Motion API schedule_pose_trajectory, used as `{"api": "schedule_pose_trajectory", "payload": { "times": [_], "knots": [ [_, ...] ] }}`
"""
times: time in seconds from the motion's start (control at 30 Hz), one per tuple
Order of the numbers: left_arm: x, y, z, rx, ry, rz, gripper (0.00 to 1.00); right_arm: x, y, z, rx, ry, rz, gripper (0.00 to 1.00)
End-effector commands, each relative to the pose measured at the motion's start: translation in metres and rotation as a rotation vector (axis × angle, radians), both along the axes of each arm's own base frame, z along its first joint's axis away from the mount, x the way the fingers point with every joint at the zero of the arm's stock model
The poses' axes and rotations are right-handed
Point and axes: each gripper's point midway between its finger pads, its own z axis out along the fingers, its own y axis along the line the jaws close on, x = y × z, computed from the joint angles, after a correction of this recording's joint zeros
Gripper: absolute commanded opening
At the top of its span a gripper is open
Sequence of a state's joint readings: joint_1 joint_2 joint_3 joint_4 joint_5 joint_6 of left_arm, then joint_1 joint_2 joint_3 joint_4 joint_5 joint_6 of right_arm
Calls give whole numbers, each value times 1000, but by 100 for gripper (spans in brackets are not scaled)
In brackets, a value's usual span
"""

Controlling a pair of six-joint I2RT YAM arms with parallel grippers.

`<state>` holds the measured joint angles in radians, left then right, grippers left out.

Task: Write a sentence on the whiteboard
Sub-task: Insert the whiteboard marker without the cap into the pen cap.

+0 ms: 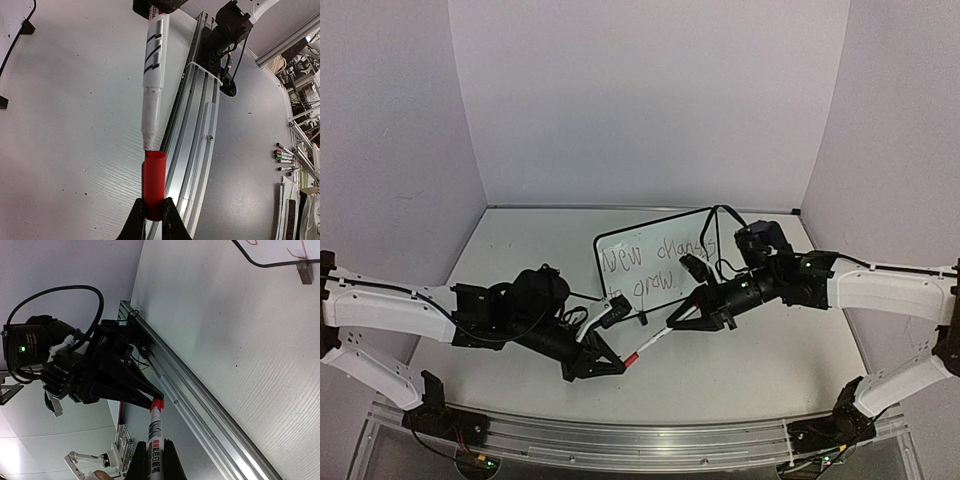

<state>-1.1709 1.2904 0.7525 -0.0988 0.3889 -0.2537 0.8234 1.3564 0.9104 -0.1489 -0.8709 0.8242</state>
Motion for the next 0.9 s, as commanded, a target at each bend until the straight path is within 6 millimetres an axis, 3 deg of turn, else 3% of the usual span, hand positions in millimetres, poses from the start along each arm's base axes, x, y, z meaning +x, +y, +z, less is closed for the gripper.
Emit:
{"api": "schedule_pose_trajectory", "payload": {
  "times": [0.0,0.87],
  "knots": [
    [7,-10,24,-56,-55,2,0,0,8,12,44,-19,31,0],
    [7,0,9,-37,-31,39,0,8,1,23,39,-69,-52,0]
  ]
}}
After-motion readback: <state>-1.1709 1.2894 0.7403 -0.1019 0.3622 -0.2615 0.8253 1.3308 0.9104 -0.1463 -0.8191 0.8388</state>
